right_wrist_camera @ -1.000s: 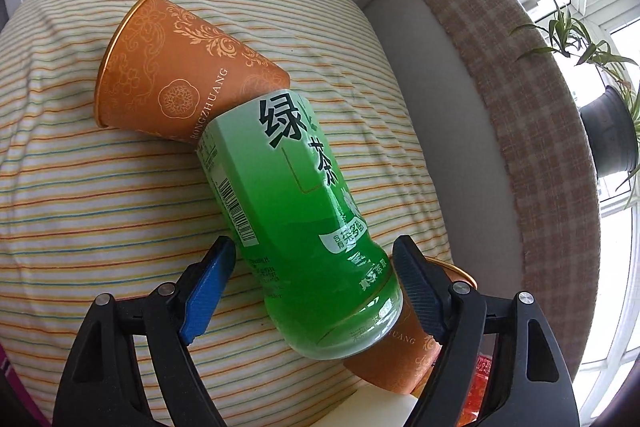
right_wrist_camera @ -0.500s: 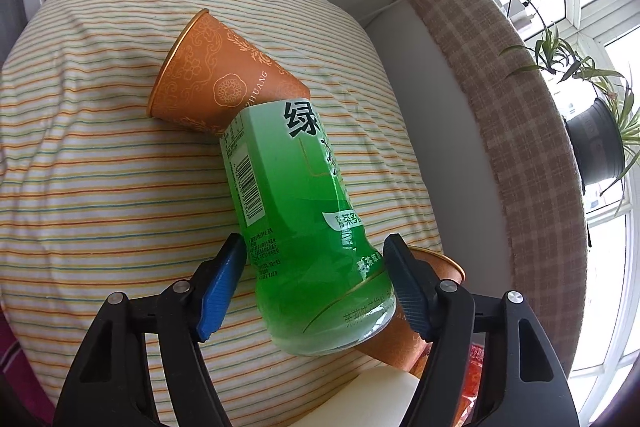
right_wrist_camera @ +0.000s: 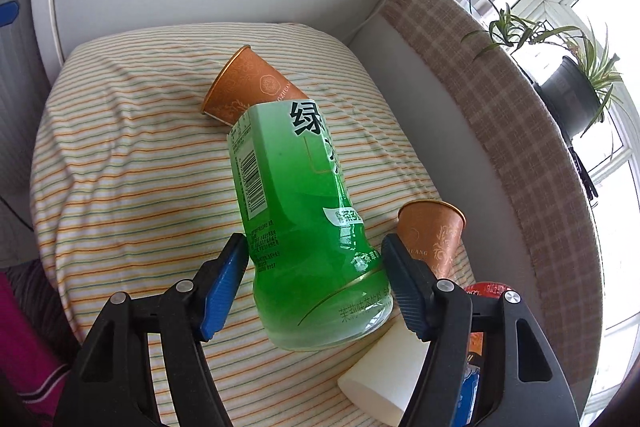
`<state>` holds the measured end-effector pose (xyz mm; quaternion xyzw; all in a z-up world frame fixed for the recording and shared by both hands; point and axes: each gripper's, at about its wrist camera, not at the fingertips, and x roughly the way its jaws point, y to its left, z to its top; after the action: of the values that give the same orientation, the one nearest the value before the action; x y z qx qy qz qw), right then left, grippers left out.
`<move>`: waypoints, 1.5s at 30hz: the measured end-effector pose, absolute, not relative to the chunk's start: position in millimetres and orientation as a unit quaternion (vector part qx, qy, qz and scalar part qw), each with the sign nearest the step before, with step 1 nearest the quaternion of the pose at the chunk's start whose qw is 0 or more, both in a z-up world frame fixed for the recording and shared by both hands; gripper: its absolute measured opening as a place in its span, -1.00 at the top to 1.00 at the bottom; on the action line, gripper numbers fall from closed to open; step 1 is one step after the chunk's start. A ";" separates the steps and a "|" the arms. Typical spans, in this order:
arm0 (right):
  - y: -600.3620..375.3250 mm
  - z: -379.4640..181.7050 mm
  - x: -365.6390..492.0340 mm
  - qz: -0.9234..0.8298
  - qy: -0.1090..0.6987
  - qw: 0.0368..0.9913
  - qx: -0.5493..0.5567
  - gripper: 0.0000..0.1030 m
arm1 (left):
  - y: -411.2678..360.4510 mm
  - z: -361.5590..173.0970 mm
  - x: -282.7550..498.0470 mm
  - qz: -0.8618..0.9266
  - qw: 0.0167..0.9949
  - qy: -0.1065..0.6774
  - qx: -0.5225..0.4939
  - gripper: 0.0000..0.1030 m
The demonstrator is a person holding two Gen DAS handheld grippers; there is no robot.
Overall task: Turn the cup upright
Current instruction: 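Lift the green bottle with the right gripper toward the left gripper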
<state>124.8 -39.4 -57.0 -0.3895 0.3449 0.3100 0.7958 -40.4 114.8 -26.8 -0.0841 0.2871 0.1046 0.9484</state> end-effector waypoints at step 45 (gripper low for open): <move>-210.3 -109.5 69.5 0.180 0.541 0.774 0.276 -0.36 | 60.0 -43.6 3.3 -0.045 0.919 0.365 -0.142 -0.99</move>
<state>69.5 -210.3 -109.5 0.2758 0.5411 0.1805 0.7736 3.3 60.0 -43.6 -0.1421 0.3646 -0.0451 0.9192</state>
